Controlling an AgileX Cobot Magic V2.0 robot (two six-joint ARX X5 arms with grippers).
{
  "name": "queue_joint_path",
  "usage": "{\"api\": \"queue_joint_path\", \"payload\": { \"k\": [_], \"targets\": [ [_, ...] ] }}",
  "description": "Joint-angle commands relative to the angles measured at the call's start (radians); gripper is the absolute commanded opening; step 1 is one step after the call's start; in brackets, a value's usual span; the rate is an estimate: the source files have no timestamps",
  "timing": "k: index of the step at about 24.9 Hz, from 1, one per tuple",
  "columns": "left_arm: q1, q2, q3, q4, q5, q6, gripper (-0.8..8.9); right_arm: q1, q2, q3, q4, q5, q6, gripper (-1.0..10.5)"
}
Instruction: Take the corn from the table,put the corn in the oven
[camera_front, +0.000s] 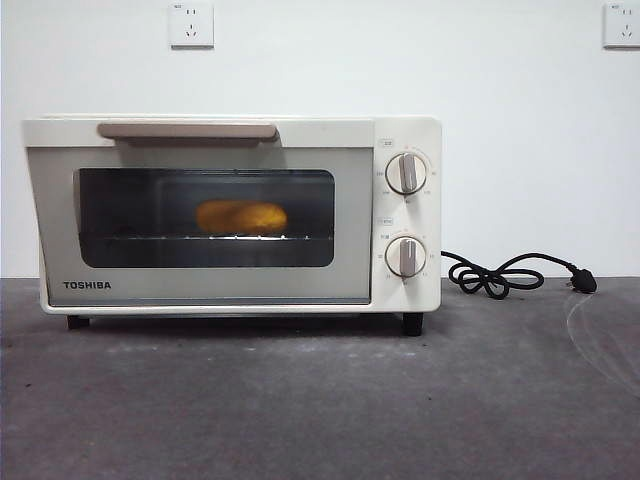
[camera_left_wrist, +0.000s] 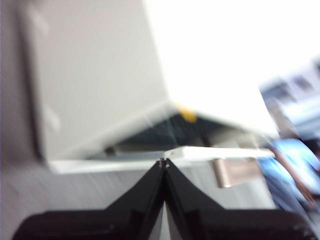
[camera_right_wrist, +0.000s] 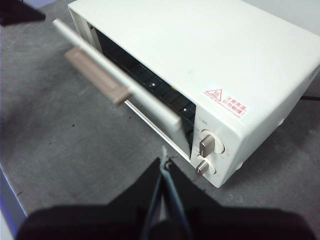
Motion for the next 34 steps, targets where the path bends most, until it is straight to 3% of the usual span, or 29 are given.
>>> {"api": "queue_joint_path", "payload": {
  "k": [1, 8, 11, 14, 20, 24, 29, 34],
  "targets": [
    [-0.005, -0.029, -0.002, 0.041, -0.019, -0.153, -0.08, 0.0, 0.005, 0.001, 0.006, -0.003, -0.009, -0.1],
    [-0.064, -0.13, -0.002, -0.014, -0.027, -0.14, -0.08, 0.0, 0.009, 0.001, 0.005, -0.003, -0.014, -0.1],
    [-0.097, -0.208, -0.002, -0.041, -0.093, -0.14, -0.08, 0.0, 0.018, 0.001, 0.003, -0.003, -0.012, -0.1],
    [-0.145, -0.306, -0.002, -0.087, -0.244, -0.139, -0.08, 0.0, 0.029, 0.001, -0.001, -0.003, -0.007, -0.1],
    [-0.285, -0.501, -0.002, -0.202, -0.739, -0.113, -0.07, 0.0, 0.038, 0.001, -0.002, 0.001, -0.007, 0.0],
    [-0.396, -0.587, -0.002, -0.244, -0.924, -0.109, -0.07, 0.0, 0.038, 0.001, -0.005, 0.001, -0.006, 0.0],
    [-0.483, -0.623, -0.002, -0.262, -0.929, -0.11, -0.03, 0.0, 0.038, 0.001, -0.024, 0.013, -0.006, 0.0],
    [-0.504, -0.601, -0.002, -0.264, -0.928, -0.109, -0.03, 0.0, 0.037, 0.001, -0.025, 0.041, -0.006, 0.0]
  ]
}}
